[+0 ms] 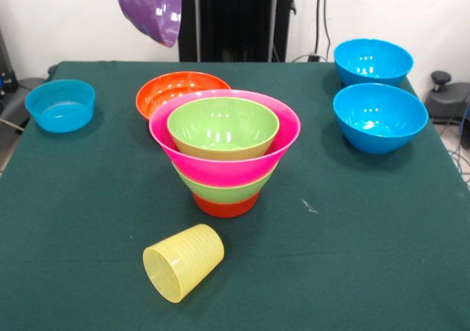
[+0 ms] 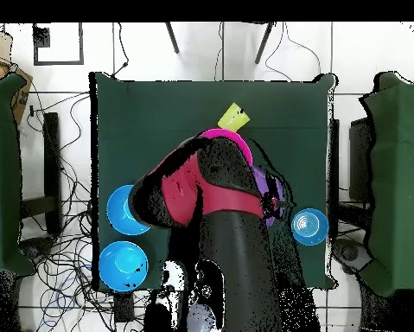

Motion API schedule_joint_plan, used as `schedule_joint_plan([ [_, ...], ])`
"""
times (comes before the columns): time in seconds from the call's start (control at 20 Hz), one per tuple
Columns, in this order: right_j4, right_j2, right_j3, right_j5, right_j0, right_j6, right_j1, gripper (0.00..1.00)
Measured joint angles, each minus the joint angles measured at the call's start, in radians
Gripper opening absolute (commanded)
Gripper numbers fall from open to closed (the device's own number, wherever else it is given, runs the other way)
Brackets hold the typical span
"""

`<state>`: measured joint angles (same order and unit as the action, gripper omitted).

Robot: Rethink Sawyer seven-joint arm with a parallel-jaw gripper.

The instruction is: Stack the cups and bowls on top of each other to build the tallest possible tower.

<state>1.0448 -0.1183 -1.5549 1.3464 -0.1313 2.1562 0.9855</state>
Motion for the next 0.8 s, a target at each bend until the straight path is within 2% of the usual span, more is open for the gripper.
schedule_joint_plan([
  [0.8,0.0,0.097,0.0,0.0,0.09,0.0,-0.008,0.0],
])
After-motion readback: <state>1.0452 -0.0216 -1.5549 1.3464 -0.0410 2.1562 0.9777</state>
